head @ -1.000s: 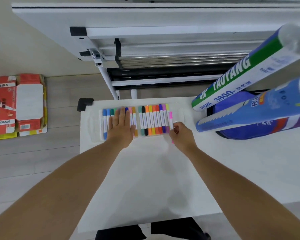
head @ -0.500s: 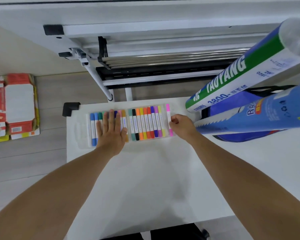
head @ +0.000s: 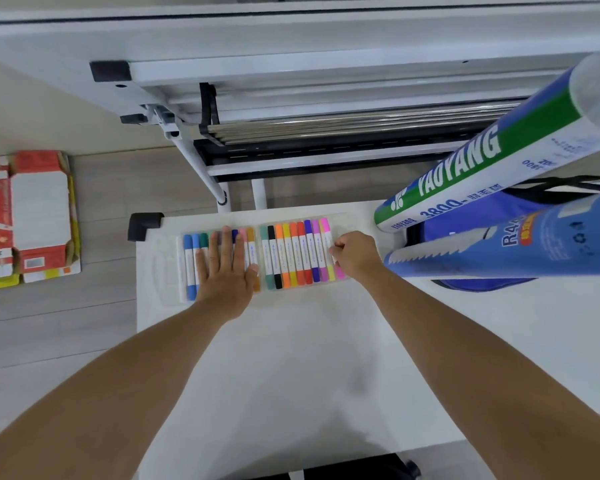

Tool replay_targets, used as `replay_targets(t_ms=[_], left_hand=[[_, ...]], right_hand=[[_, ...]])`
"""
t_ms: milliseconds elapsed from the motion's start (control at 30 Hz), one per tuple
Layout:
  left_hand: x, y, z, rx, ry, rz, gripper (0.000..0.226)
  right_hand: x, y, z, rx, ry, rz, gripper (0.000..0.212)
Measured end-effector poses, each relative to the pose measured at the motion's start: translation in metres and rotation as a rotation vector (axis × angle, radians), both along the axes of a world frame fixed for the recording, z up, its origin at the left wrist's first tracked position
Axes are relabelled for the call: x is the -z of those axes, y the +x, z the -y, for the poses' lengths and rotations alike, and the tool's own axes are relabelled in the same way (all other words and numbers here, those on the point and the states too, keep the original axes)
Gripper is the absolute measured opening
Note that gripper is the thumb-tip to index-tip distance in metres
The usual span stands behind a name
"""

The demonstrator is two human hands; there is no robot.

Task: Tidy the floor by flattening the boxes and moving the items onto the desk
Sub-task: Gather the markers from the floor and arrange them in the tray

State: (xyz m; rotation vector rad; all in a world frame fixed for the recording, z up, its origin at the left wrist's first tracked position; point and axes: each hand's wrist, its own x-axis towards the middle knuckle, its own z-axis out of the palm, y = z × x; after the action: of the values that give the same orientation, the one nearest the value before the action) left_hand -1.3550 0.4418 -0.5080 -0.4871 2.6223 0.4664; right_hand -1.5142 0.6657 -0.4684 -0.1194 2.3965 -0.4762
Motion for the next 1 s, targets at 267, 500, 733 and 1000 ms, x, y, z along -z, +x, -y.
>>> replay_targets(t_ms=[267,500,733,1000], left_hand=[[-0.001,0.0,-0.001,-0.001,-0.007,0.004,0.069],[0.0,0.0,-0.001,0.0,-0.027,-0.002,0.069],[0.003,0.001,-0.001,0.004,-0.028,-0.017,0.069],[0.002,0.003,-0.002,0.009,-0.047,-0.052,0.068]], right_hand=[[-0.005,-0.009,0.008,0.013,0.117,0.059,0.027],[-0.009,-0.011,0.013,-0.052,0.217,0.02,0.022],[-0.009,-0.016,0.015,-0.004,0.273,0.013,0.021],[-0.008,-0.007,0.013,-0.012,0.256,-0.05,0.022]])
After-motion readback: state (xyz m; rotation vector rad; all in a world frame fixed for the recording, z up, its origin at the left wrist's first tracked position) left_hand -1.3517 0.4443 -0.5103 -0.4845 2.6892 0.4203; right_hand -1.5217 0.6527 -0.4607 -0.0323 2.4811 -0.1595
